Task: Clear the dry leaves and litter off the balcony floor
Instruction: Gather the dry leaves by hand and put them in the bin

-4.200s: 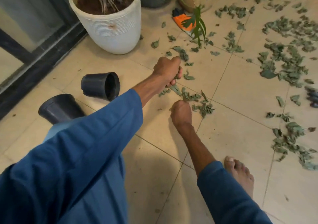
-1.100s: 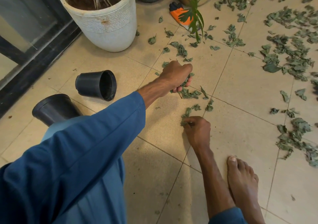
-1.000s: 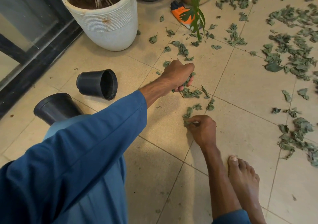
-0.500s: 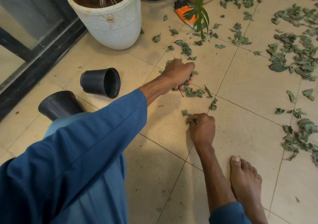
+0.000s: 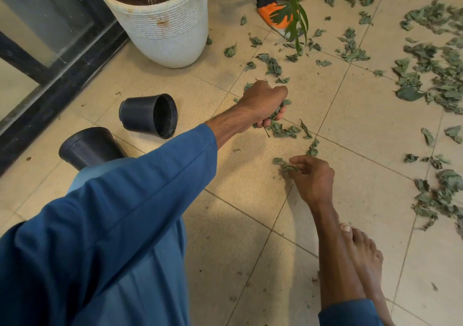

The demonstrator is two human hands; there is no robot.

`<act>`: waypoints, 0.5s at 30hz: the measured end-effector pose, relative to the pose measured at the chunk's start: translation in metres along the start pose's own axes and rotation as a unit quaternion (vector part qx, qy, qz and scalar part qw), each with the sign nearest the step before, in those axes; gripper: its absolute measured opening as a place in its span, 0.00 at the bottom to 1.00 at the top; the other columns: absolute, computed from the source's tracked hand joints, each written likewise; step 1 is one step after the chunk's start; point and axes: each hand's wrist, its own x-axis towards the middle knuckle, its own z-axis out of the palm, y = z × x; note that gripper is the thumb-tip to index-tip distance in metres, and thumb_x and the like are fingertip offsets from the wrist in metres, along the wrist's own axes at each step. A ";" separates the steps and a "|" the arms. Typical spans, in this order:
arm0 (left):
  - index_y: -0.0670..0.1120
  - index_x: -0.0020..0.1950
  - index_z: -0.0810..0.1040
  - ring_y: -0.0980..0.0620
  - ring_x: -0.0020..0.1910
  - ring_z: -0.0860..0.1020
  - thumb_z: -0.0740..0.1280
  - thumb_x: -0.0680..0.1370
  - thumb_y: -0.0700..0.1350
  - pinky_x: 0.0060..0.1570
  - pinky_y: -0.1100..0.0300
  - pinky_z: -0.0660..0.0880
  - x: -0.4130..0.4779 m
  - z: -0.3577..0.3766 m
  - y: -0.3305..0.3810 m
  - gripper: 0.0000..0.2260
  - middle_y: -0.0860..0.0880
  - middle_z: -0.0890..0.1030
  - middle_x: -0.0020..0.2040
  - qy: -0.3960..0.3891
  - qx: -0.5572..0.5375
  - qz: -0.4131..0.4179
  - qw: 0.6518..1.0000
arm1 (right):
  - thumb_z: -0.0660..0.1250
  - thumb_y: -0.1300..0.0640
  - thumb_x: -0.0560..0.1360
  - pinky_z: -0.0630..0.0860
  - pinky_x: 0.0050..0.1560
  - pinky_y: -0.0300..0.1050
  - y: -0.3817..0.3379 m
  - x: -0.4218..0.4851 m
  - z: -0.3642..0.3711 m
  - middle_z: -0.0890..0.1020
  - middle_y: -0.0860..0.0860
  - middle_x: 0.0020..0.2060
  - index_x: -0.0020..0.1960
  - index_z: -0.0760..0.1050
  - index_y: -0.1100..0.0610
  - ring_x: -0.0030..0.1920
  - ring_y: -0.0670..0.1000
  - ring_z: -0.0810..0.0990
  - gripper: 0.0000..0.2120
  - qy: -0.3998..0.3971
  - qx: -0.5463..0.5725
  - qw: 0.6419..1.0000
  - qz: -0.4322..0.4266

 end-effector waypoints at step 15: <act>0.44 0.36 0.77 0.53 0.21 0.68 0.61 0.79 0.45 0.21 0.67 0.61 0.000 -0.004 -0.002 0.13 0.49 0.78 0.29 -0.001 0.005 -0.002 1.000 | 0.78 0.68 0.68 0.74 0.40 0.26 -0.012 0.021 0.012 0.81 0.46 0.46 0.44 0.86 0.56 0.42 0.43 0.79 0.09 -0.053 -0.104 0.988 -0.098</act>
